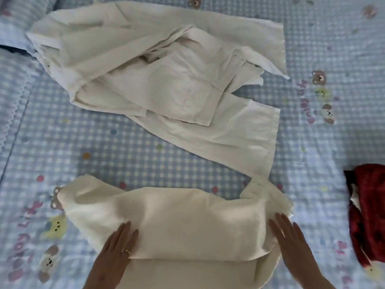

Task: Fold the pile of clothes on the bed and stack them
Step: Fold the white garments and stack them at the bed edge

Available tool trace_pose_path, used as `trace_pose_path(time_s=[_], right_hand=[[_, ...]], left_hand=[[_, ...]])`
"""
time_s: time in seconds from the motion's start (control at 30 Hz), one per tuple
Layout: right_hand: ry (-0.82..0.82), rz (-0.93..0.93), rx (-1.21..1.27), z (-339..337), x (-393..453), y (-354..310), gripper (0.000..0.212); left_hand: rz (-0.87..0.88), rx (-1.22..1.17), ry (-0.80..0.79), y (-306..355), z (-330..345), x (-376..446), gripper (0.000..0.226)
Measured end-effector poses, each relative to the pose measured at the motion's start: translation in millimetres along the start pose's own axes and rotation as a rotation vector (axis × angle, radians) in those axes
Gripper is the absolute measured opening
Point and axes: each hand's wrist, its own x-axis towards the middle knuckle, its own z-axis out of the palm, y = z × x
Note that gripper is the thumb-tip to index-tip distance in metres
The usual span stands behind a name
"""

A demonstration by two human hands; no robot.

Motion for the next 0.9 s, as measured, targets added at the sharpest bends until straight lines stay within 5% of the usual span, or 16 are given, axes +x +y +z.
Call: trace_pose_path(time_s=[0.07,0.13,0.2,0.3,0.4,0.53,0.77,0.83,0.9], right_hand=[[-0.086,-0.055,-0.050,4.8,22.0,13.0,0.052],[-0.093,-0.074,-0.016,6.4,48.9,19.4,0.045],[-0.185,-0.066,0.050,-11.4,70.1,25.4,0.045],[-0.423,0.015,0.110,-54.1,81.7,56.6,0.009],[-0.500,0.122,0.251,-112.0,92.1,97.4,0.015],[-0.352,0.196,0.280,-148.8,145.6,133.7,0.023],[0.055,0.477,0.077,-83.1,207.7,116.7,0.034],[0.076,0.598,0.221,-61.0,178.8,104.9,0.041],[0.024,0.724,0.341,-36.2,130.7,86.7,0.047]], left_hand=[[-0.007,0.088,0.155,-7.1,13.4,21.1,0.085],[-0.074,0.043,0.151,-9.0,10.7,31.1,0.066],[-0.277,-0.050,0.119,-13.6,0.8,36.0,0.047],[-0.645,-0.109,0.033,-36.6,-31.9,40.4,0.051],[-0.747,-0.162,0.058,-76.2,-75.0,68.1,0.036],[-0.638,-0.098,0.116,-122.5,-119.3,151.8,0.013],[-0.531,0.216,0.488,-104.3,-138.1,264.7,0.041],[-0.377,0.217,0.474,-59.1,-124.2,258.0,0.043],[-0.128,0.057,0.281,5.7,-78.2,212.6,0.039]])
